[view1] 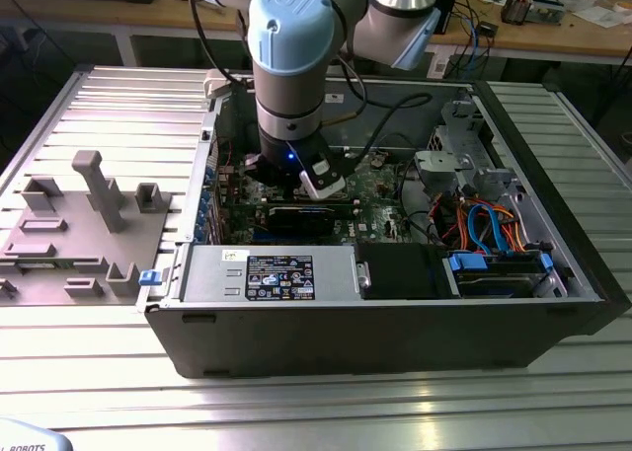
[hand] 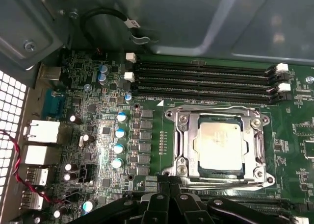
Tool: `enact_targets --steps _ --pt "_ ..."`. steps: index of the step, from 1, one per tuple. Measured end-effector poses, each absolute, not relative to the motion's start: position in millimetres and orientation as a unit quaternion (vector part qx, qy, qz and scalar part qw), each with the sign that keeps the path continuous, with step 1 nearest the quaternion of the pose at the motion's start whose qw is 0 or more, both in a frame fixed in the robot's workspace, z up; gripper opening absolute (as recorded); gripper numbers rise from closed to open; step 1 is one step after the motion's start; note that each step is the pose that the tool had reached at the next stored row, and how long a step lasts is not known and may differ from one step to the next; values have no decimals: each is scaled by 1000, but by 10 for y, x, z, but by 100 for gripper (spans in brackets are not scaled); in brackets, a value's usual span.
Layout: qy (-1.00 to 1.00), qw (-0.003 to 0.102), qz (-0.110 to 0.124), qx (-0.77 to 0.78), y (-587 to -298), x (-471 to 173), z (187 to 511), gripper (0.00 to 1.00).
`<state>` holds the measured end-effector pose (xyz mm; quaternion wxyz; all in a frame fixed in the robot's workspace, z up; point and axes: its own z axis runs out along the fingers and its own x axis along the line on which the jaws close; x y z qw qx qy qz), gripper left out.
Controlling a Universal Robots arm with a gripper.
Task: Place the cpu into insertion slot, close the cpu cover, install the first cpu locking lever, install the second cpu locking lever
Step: 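Install the second cpu locking lever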
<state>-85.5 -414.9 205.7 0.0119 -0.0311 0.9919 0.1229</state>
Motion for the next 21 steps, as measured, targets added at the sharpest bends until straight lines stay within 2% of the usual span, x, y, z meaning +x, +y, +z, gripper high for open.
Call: enact_targets --steps 14,21 --pt "992 11 123 -39 -4089 -854 1976 11" --pt "992 11 121 -39 -4088 -843 2058 11"
